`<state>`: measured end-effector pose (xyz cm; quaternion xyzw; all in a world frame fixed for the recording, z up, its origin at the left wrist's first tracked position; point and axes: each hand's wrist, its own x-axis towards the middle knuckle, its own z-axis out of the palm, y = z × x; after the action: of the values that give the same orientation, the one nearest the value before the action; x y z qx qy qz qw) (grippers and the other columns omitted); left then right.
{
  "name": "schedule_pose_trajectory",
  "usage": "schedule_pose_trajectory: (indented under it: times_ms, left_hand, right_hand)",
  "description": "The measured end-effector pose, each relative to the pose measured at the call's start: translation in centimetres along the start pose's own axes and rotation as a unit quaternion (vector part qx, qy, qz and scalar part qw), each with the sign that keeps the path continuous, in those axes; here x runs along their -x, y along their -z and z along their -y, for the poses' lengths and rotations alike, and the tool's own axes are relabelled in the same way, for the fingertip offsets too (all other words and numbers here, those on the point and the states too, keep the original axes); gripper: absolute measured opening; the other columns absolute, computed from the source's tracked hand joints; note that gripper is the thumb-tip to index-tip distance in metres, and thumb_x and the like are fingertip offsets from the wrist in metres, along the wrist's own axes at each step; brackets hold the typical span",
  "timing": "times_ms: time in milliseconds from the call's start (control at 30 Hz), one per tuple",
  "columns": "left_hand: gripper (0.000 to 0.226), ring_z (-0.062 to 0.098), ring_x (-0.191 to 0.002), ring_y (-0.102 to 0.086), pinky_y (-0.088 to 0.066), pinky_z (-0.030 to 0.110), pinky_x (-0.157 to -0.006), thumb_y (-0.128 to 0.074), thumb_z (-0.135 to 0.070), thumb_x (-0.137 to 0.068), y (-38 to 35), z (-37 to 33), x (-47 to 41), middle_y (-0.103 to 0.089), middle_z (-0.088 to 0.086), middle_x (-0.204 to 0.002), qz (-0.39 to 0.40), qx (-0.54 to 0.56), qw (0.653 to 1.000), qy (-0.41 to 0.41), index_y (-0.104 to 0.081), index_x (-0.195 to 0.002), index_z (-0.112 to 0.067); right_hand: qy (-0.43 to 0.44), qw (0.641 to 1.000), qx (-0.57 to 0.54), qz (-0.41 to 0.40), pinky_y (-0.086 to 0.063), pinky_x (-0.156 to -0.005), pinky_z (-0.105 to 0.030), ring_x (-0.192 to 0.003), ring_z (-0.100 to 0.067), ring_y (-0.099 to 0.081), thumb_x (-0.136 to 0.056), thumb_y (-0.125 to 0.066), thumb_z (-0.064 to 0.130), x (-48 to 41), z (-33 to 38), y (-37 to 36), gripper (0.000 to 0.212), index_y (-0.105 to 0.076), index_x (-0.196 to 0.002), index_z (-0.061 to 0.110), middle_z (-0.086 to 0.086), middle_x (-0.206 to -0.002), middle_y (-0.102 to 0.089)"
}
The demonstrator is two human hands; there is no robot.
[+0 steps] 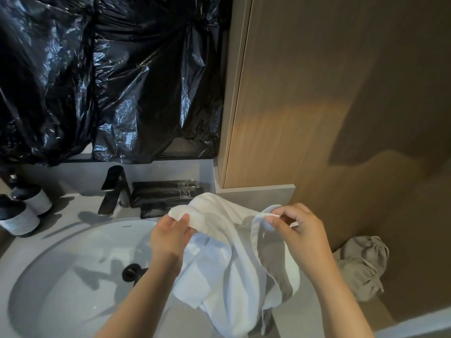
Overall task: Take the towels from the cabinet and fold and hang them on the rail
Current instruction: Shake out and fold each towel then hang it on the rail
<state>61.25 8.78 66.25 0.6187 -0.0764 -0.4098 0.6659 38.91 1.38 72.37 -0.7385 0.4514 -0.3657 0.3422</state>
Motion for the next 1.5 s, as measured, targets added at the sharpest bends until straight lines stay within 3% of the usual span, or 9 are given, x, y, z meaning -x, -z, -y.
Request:
schedule_pose_trajectory:
  times_ms: [133, 233, 300, 567, 667, 833, 1167, 1300, 1500]
  left_hand:
    - [0.011, 0.033, -0.090, -0.070, -0.057, 0.049, -0.085, -0.061, -0.008, -0.093, -0.7, -0.6, 1.1, -0.074, 0.010, -0.092, 0.042, -0.056, 0.992, -0.110, -0.070, -0.095, -0.015]
    - [0.015, 0.027, -0.092, -0.072, -0.059, 0.042, -0.081, -0.062, -0.004, -0.092, -1.4, -1.6, 2.4, -0.076, 0.006, -0.096, 0.099, -0.039, 0.984, -0.141, -0.068, -0.104, -0.011]
    - [0.016, 0.027, -0.092, -0.072, -0.060, 0.039, -0.080, -0.060, -0.004, -0.093, -2.1, -2.3, 3.3, -0.075, 0.008, -0.097, 0.152, -0.046, 0.974, -0.164, -0.068, -0.107, -0.009]
    - [0.018, 0.039, -0.088, -0.068, -0.060, 0.041, -0.074, -0.050, -0.005, -0.099, -2.5, -2.9, 5.3, -0.072, 0.016, -0.091, 0.254, -0.112, 0.937, -0.211, -0.069, -0.098, -0.005]
    - [0.024, 0.031, -0.086, -0.070, -0.058, 0.030, -0.071, -0.048, -0.002, -0.099, -2.4, -2.7, 5.7, -0.073, 0.011, -0.091, 0.268, -0.136, 0.928, -0.221, -0.070, -0.099, -0.010]
    - [0.026, 0.026, -0.091, -0.070, -0.059, 0.037, -0.079, -0.045, -0.001, -0.100, -2.5, -2.5, 6.2, -0.072, 0.009, -0.096, 0.290, -0.164, 0.916, -0.225, -0.069, -0.105, -0.010]
    - [0.026, 0.024, -0.092, -0.070, -0.059, 0.036, -0.080, -0.044, -0.004, -0.101, -2.2, -2.3, 6.3, -0.072, 0.007, -0.098, 0.298, -0.177, 0.910, -0.226, -0.068, -0.107, -0.009]
    - [0.023, 0.024, -0.091, -0.070, -0.058, 0.032, -0.078, -0.046, -0.011, -0.102, -2.0, -2.1, 6.2, -0.072, 0.007, -0.096, 0.309, -0.161, 0.909, -0.229, -0.069, -0.104, -0.011]
    - [0.024, 0.026, -0.086, -0.067, -0.058, 0.041, -0.077, -0.048, -0.027, -0.098, -2.1, -2.1, 5.9, -0.069, 0.007, -0.090, 0.269, -0.211, 0.894, -0.290, -0.067, -0.099, -0.013]
  right_hand:
    - [0.043, 0.999, -0.006, 0.011, -0.041, -0.068, -0.009, -0.085, -0.004, -0.058, -0.087, -0.071, 0.021, -0.1, 1.3, 0.3, 0.012, -0.071, -0.075, 0.024, 0.021, -0.108, -0.058]
    - [0.077, 0.995, -0.040, 0.045, -0.041, -0.064, -0.011, -0.072, -0.008, -0.057, -0.088, -0.070, 0.019, 0.0, 2.7, 0.1, 0.015, -0.070, -0.077, 0.029, 0.016, -0.089, -0.067]
    - [0.087, 0.993, -0.043, 0.064, -0.038, -0.060, -0.010, -0.066, -0.005, -0.053, -0.088, -0.070, 0.021, 0.1, 3.6, -0.3, 0.015, -0.068, -0.078, 0.032, 0.015, -0.075, -0.063]
    - [0.073, 0.995, -0.052, 0.053, -0.044, -0.062, -0.016, -0.072, -0.009, -0.057, -0.089, -0.067, 0.031, 0.3, 4.6, -1.4, 0.010, -0.067, -0.079, 0.034, 0.012, -0.078, -0.062]
    - [0.065, 0.995, -0.051, 0.055, -0.044, -0.063, -0.021, -0.071, -0.011, -0.056, -0.088, -0.068, 0.029, 0.3, 4.5, -1.8, 0.011, -0.067, -0.078, 0.032, 0.010, -0.076, -0.062]
    - [0.055, 0.996, -0.054, 0.048, -0.041, -0.061, -0.015, -0.068, -0.005, -0.054, -0.089, -0.067, 0.026, 0.4, 4.4, -2.0, 0.014, -0.066, -0.077, 0.033, 0.011, -0.076, -0.062]
    - [0.050, 0.997, -0.033, 0.055, -0.042, -0.062, -0.014, -0.071, -0.008, -0.056, -0.089, -0.068, 0.027, 0.3, 3.9, -2.2, 0.011, -0.068, -0.080, 0.032, 0.012, -0.078, -0.062]
    - [0.051, 0.997, -0.034, 0.051, -0.040, -0.061, -0.013, -0.067, -0.006, -0.053, -0.089, -0.068, 0.027, 0.3, 3.5, -2.4, 0.011, -0.068, -0.079, 0.032, 0.012, -0.076, -0.061]
    - [0.062, 0.996, -0.029, 0.058, -0.042, -0.060, -0.021, -0.066, -0.010, -0.052, -0.088, -0.070, 0.032, 0.1, 3.6, -2.4, 0.011, -0.067, -0.077, 0.032, 0.009, -0.075, -0.060]
